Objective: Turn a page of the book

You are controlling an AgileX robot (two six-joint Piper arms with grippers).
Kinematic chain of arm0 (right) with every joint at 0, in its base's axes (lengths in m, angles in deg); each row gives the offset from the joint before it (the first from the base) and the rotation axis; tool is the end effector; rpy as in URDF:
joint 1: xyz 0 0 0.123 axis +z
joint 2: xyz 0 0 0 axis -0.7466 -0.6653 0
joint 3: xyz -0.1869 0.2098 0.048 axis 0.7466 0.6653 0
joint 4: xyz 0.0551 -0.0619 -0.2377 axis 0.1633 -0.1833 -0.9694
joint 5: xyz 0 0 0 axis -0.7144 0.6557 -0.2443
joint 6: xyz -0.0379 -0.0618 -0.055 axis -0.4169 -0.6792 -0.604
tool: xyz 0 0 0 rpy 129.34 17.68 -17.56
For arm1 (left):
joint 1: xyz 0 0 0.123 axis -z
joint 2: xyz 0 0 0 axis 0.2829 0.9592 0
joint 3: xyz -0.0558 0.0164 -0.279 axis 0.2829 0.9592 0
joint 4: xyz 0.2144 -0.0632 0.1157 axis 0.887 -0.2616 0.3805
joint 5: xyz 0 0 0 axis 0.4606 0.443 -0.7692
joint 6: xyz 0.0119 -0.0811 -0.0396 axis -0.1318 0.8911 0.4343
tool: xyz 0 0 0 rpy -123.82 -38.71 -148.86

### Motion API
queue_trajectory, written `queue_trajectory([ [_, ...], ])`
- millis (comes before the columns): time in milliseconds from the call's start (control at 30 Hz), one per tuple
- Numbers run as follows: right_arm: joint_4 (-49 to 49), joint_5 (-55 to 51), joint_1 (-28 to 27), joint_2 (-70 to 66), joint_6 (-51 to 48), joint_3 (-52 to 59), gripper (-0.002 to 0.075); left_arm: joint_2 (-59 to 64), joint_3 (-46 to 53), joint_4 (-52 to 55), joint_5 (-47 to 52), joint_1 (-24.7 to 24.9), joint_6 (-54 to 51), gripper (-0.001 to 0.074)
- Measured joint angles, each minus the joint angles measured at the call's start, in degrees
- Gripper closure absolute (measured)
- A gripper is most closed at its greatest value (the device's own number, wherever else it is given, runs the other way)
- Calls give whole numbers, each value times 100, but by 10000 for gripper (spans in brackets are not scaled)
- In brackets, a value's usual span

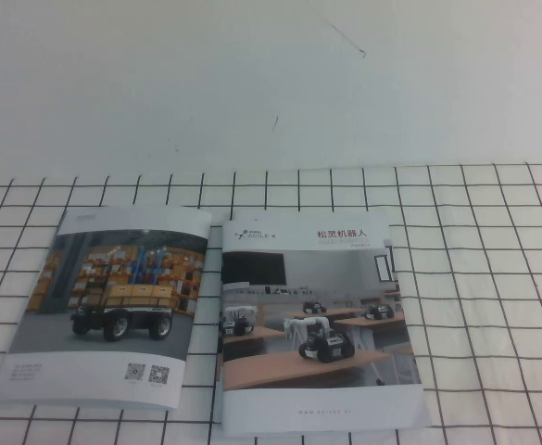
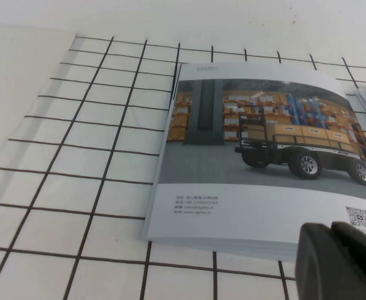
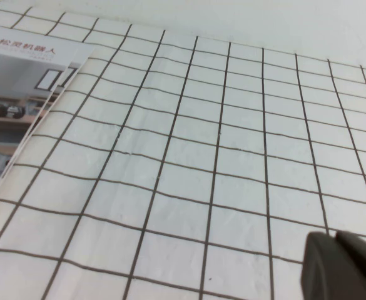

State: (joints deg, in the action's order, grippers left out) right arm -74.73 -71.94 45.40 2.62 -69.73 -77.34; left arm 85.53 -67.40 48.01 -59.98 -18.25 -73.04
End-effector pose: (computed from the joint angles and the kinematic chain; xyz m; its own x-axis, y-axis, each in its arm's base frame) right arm 0.0525 0.0031 0.1710 -0.2918 -0.1754 -0.9402 -0.0661 0.9844 -0.1631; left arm 0.0537 -0.0027 0.1761 -0.2564 -0.1833 -0.9490 -0.0312 0.9829 -0.1814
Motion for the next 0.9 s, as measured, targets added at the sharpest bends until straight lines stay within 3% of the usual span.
queue_trajectory([
  [900,0,0,0,0,0,0,725,0,0,148,-13,0,0,737],
])
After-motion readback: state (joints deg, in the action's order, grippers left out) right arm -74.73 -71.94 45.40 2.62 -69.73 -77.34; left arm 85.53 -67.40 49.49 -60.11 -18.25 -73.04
